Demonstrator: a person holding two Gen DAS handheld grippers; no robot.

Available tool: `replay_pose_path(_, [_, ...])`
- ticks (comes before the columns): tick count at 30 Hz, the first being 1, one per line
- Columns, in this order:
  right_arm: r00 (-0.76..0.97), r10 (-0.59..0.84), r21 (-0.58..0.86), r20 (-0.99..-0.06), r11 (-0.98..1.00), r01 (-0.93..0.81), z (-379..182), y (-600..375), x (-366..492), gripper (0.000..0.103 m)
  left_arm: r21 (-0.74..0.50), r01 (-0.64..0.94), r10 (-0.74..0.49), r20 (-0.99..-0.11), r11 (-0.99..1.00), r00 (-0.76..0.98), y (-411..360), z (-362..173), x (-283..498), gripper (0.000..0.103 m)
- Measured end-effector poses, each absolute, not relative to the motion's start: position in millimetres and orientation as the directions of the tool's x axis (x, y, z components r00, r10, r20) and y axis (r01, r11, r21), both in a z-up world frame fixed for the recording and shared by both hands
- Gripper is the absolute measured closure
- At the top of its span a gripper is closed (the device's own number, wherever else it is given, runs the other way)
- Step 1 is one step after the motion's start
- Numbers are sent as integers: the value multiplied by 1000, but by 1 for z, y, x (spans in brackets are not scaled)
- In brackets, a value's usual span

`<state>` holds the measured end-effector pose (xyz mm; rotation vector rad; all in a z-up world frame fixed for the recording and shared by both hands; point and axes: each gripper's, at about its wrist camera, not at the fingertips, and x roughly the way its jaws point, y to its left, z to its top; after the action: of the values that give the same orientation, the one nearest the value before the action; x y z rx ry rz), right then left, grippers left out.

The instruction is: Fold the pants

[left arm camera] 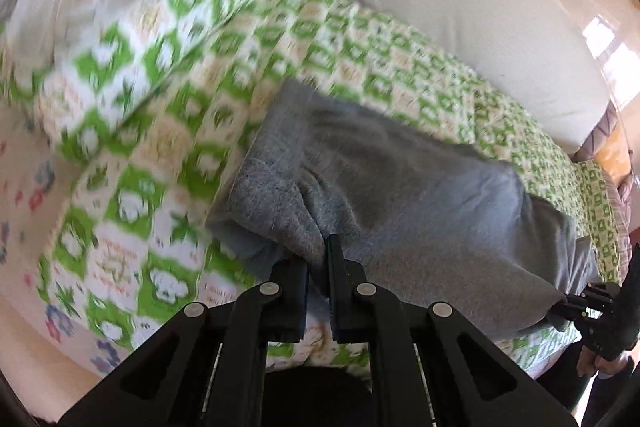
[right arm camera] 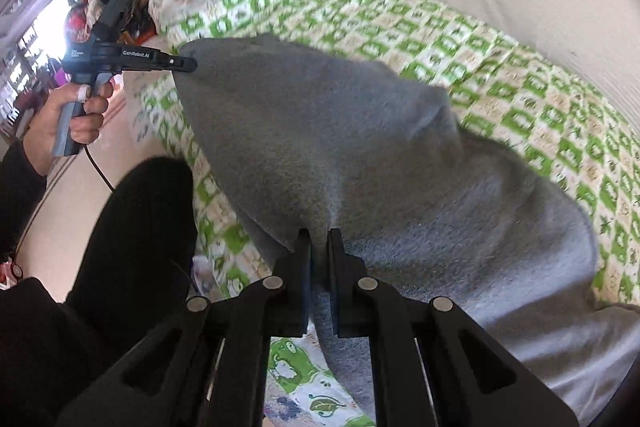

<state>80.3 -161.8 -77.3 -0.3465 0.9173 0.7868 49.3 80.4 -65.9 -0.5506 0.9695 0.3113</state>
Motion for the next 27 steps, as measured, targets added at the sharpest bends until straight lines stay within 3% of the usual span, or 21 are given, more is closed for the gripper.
replay_pose_path(6, [330,412,43,-849,678,-734,-98,-158,79,95,-299,-496,-14,-867,815,499,78,-92,44,95])
replay_pose_path(10, [333,383,30,-862,693,-720,-103,-157,79,83,-284,-497,1,-867,820,498,75,-89,40,89])
replay_pose_path(11, [336,384,28,-860,692,-721,-102,-157,78,81,-276,-500,12,-867,821,498,74,-86,38,85])
replay_pose_path(12, [342,384,23,-858,693,-720,-100,-157,76,71,-271,-503,21,-865,821,501,75,-83,35,81])
replay_pose_path(13, [347,386,22,-855,695,-719,-99,-157,75,59,-265,-510,35,-863,818,504,75,-79,32,68])
replay_pose_path(14, [350,392,25,-851,695,-719,-96,-158,74,55,-263,-523,49,-860,811,508,77,-76,28,53])
replay_pose_path(16, [362,417,32,-834,692,-721,-87,-158,72,54,-283,-536,52,-849,795,525,80,-72,22,47])
replay_pose_path(27, [385,528,153,-757,716,-681,-49,-121,130,54,-394,-589,-33,-848,706,529,97,-92,24,47])
